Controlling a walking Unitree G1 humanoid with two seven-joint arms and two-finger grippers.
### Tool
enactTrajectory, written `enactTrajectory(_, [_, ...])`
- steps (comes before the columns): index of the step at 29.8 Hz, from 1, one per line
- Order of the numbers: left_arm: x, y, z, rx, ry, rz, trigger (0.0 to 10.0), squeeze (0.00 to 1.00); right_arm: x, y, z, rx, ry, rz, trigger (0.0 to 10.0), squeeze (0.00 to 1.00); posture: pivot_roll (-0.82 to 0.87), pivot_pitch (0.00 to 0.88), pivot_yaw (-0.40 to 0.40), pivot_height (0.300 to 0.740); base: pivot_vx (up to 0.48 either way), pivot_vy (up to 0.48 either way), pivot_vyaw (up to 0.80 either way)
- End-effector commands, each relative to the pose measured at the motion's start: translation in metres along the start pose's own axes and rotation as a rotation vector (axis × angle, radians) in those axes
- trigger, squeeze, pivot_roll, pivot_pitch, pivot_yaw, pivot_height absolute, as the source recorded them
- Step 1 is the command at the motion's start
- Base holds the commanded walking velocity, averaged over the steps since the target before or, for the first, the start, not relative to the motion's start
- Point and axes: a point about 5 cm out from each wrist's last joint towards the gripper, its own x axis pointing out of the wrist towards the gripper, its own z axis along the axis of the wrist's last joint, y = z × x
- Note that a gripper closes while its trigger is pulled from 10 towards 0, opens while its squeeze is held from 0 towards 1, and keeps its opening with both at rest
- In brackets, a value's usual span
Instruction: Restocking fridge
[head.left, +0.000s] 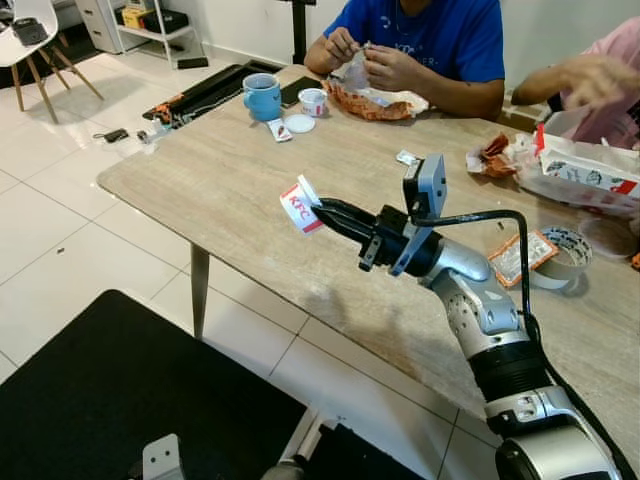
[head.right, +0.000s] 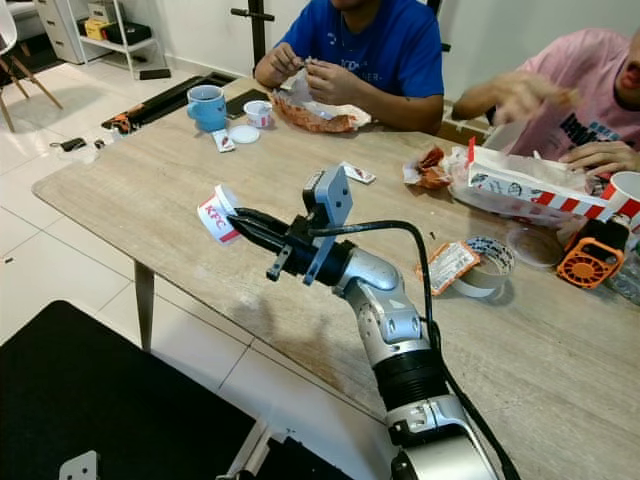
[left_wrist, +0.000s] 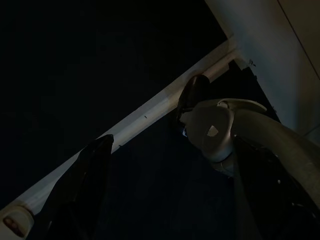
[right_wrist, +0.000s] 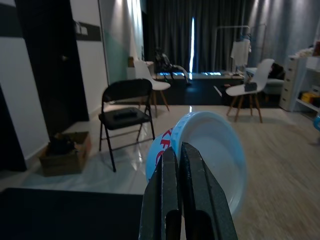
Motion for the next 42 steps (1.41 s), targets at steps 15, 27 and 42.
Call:
enactTrajectory(15, [-0.0013, -0.0025, -0.0122, 0.037, 0.056, -0.002, 10.0, 0.0, -0.0003, -0.0022, -0.0127, -0.003, 0.053, -0.058, 10.0, 0.0, -0.02, 0.025, -0.003, 0.74, -0.217, 0.0, 0.0])
enactTrajectory(27, [-0.0024, -0.0036, -0.0186, 0.051, 0.073, -0.009, 10.0, 0.0, -0.001, 0.0004, -0.0134, -0.006, 0.057, -0.052, 10.0, 0.0, -0.02, 0.035, -0.006, 0.74, -0.273, 0.0, 0.0])
enactTrajectory(42, [-0.0008, -0.0091, -0.0164, 0.048, 0.069, -0.021, 10.0, 0.0, 0.001, 0.0004, -0.0104, -0.014, 0.049, -0.05, 10.0, 0.0, -0.03, 0.033, -0.008, 0.74, -0.277, 0.0, 0.0])
